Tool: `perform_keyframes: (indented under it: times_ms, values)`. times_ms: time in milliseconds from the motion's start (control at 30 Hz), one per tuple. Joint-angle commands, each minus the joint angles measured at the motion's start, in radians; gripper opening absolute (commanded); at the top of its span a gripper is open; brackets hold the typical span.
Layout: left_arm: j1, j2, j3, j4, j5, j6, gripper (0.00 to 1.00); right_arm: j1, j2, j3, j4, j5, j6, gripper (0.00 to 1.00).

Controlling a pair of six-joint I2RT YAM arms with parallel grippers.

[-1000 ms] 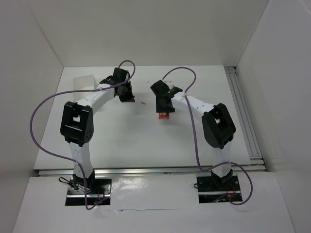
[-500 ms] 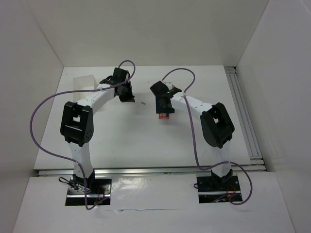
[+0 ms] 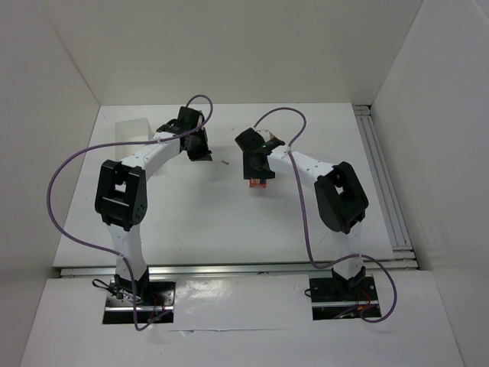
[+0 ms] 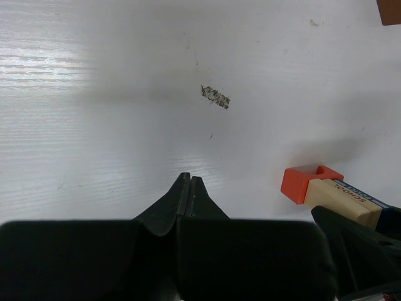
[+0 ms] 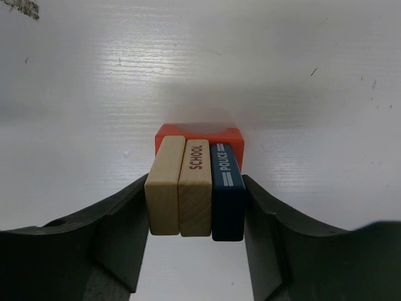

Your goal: Build the wood block tower

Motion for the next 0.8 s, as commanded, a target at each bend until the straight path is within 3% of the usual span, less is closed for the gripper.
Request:
perform_keyframes:
  times_ms: [0, 333, 500, 767]
  values:
    - [0.006, -0.045, -0.006, 0.016, 0.003, -0.006, 0.0, 0.013, 0.012, 0.028, 0.004, 0.006, 0.016, 0.66]
    - [0.006, -0.045, -0.016, 0.016, 0.003, -0.006, 0.0, 0.013, 0.012, 0.046, -0.005, 0.006, 0.016, 0.81]
    - [0.006, -0.045, -0.016, 0.016, 0.003, -0.006, 0.0, 0.013, 0.003, 0.103, -0.027, 0.027, 0.005, 1.0]
    - [0.006, -0.055, -0.016, 0.016, 0.003, -0.006, 0.0, -0.007, 0.03, 0.287, -0.071, 0.081, -0.042, 1.0]
